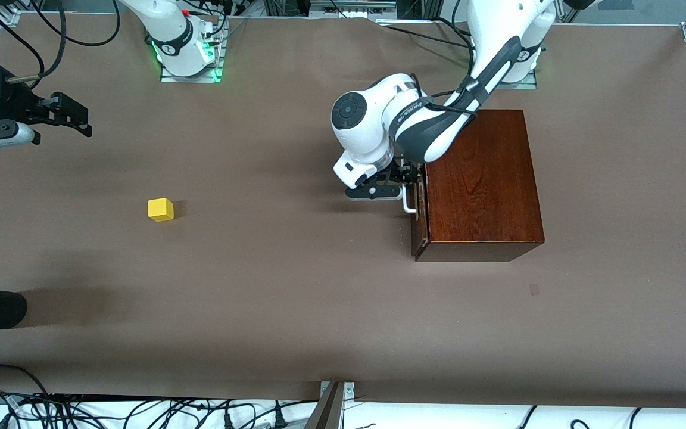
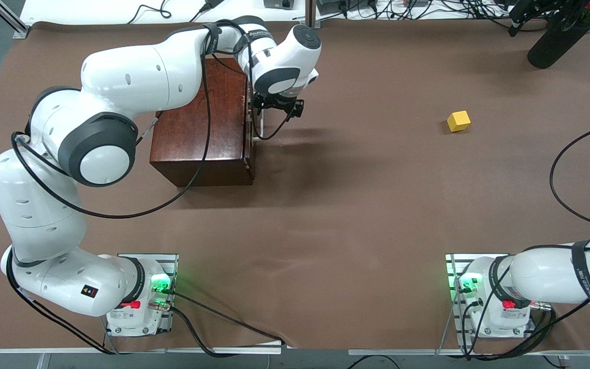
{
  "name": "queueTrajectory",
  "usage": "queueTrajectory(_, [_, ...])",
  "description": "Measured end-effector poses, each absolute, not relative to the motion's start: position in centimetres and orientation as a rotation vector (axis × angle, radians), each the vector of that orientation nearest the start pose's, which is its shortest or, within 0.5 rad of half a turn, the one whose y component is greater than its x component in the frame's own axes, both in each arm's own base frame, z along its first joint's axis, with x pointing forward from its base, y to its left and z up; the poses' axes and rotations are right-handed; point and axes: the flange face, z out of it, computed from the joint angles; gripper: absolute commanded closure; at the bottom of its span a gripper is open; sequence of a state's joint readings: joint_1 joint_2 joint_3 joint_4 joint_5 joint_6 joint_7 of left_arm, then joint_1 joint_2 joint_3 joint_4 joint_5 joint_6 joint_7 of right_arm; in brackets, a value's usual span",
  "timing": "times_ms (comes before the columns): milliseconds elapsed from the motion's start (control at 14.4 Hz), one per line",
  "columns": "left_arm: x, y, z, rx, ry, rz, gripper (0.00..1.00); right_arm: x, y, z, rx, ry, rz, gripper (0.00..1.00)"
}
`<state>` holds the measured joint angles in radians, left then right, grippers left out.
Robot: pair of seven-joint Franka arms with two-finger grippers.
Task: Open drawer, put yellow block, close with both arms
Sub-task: 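Grasp the white handle with the left gripper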
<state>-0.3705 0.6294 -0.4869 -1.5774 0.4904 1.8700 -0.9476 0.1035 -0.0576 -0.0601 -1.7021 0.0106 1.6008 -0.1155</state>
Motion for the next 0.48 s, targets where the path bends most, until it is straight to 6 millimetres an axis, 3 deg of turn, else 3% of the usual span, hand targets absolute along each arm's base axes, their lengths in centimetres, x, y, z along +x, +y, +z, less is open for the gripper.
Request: queueTrajectory(485, [49.43, -44.88, 27.88, -2.848, 0.101, 0.049, 0.0, 53.67, 2.17, 59.62, -3.117, -0.242, 0.064, 0.0])
